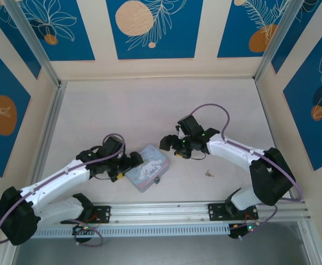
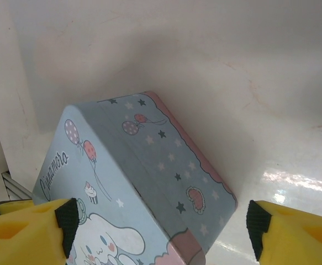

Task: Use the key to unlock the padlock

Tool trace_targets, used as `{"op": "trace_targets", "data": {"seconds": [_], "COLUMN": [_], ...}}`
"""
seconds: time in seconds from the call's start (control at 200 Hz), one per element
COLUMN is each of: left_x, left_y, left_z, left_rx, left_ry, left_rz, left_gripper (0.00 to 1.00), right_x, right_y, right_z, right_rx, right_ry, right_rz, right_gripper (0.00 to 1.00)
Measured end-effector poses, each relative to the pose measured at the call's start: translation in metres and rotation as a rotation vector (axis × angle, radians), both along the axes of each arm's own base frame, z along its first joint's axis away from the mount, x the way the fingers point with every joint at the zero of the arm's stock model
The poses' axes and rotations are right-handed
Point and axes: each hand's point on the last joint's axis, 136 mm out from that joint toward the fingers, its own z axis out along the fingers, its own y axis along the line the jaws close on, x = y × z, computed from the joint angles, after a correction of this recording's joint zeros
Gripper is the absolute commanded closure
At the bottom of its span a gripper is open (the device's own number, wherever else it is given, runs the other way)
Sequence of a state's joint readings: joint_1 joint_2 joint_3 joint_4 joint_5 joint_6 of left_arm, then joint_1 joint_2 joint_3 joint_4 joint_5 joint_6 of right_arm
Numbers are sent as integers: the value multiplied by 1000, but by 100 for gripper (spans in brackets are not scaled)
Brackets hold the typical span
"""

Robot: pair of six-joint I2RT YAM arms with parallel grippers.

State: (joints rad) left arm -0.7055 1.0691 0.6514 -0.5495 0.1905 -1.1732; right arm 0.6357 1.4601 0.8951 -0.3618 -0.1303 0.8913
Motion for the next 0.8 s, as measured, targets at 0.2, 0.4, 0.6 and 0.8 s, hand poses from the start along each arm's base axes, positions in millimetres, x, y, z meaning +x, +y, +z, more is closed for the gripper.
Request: {"op": "trace_targets", "data": {"seconds": [0.2,0.4,0.6,0.8], "left_x": [24,66,112,168], "left_y": [-19,-39,-45,-52], "left_z": [-5,-2,-5,-3], "left_rx": [-10,6,35,19], "left_ry": [-19,-70,-118,-189], "left_rz": [19,37,74,109], "left_gripper": [0,0,0,0], "right_x": [3,21,44,73], "right_y": [1,-5,-13,-20], "right_z": [-6,-3,-2,-3], "right_rx": [9,33,41,51], "right_ry": [32,46,61,85], "right_rz": [-21,-84,-167,-262], "right_gripper": [40,43,43,41]}}
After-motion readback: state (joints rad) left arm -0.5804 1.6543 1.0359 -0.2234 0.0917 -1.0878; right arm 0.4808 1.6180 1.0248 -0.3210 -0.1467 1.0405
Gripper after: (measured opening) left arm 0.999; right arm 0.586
